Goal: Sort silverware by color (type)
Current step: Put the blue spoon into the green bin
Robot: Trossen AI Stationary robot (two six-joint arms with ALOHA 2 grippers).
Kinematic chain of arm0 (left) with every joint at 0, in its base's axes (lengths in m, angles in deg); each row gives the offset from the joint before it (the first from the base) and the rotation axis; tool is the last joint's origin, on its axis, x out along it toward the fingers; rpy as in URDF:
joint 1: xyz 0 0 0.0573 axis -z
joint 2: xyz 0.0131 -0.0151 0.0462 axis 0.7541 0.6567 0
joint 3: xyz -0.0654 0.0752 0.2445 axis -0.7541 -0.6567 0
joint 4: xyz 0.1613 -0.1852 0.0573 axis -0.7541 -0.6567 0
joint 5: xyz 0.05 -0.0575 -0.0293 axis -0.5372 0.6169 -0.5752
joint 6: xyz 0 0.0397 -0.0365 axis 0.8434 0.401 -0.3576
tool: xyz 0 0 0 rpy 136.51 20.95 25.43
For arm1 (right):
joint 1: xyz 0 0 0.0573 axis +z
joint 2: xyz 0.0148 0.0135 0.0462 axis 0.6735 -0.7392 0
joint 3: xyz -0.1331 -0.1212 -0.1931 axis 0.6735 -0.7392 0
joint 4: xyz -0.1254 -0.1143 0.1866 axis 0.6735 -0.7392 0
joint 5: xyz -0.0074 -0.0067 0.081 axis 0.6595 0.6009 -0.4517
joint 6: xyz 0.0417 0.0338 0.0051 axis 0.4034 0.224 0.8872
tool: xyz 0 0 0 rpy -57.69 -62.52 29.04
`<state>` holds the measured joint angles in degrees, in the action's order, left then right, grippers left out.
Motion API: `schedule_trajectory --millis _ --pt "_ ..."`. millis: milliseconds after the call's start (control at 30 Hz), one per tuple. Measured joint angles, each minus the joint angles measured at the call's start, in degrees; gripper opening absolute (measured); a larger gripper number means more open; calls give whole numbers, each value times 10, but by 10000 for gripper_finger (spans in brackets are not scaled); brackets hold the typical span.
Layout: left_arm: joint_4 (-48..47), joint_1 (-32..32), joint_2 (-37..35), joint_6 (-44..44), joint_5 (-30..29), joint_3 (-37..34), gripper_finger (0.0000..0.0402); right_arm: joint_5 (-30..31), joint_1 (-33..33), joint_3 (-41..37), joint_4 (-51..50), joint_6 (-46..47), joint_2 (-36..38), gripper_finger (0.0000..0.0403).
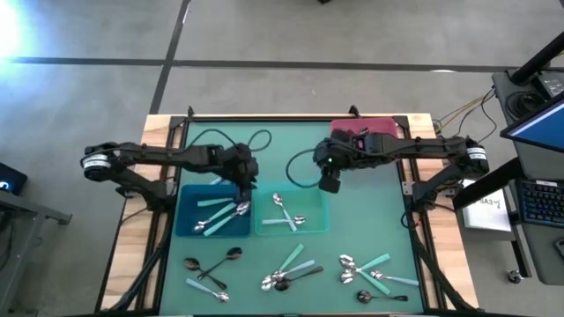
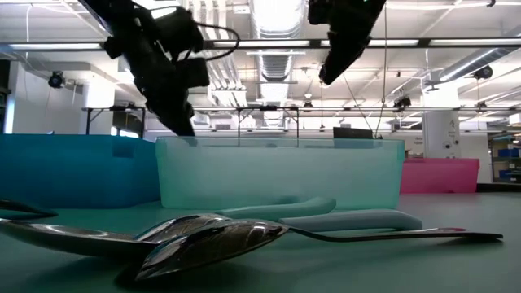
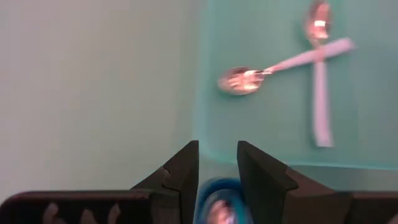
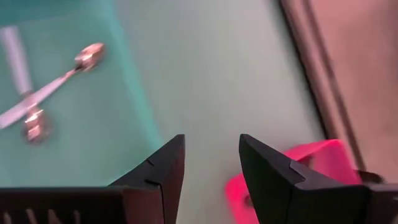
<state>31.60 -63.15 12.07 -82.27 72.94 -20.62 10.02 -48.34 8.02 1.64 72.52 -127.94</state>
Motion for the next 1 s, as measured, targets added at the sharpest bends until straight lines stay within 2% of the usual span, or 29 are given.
schedule_trajectory --millis 300,467,567,633,767,1000 --pt "-74 -94 -28 -10 4 -7 105 4 -108 -16 32 -30 0 146" --pt "-137 -104 -20 -23 -47 -14 127 -1 -155 -49 50 -43 0 146" --pt "-157 -105 -8 -24 -54 -14 140 -26 -177 -63 74 -51 -1 143" --pt "-159 -105 0 -31 -61 -15 147 -46 -188 -74 101 -60 -1 141" --pt "-164 -109 17 -47 -115 -22 156 -87 -200 -90 136 -82 -1 139" --pt "-172 -137 59 -63 -115 -24 158 -97 -206 -93 143 -95 -1 139"
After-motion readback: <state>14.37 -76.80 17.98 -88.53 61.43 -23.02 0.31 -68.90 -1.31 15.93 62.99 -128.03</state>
